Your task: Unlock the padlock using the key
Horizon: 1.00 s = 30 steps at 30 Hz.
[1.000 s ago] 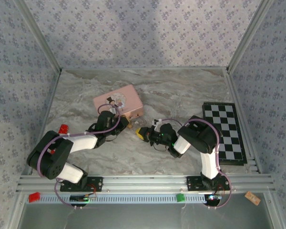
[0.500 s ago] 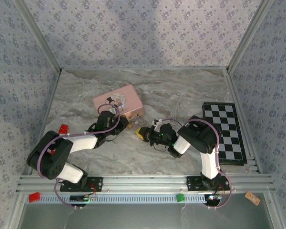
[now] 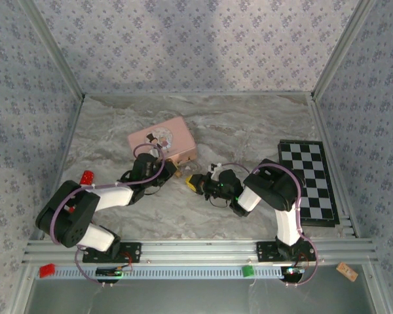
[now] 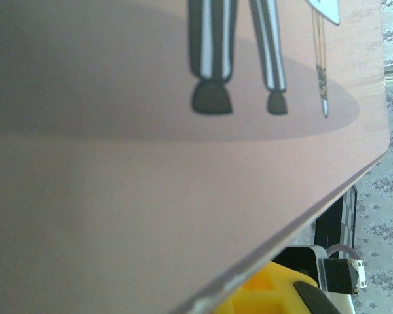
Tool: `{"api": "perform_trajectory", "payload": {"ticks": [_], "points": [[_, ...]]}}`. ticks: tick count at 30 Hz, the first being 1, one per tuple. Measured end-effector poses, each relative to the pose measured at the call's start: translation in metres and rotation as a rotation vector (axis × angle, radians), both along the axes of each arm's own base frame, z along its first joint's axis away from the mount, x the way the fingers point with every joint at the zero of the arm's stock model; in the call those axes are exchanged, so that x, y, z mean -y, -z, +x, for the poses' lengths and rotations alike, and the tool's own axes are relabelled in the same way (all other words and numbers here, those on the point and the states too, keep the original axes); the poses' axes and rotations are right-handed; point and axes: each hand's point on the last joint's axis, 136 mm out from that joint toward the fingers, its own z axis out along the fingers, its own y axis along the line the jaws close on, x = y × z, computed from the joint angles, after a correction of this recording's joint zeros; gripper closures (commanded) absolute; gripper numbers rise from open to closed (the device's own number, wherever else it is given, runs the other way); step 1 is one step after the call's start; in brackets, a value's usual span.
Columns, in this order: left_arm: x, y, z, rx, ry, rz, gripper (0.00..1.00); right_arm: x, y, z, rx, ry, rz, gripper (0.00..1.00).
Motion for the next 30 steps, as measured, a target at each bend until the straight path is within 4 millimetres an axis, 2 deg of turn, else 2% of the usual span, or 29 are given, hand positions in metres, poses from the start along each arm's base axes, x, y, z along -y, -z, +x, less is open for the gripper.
{"api": "perform_trajectory", "payload": {"ticks": [30], "points": [[0.0063,-0.0038,-0.0017,0.012,-0.013,-0.008,0.9,0.0027,0.0045,-0.0015,-0.012,0.019,-0.011,1.0]]}}
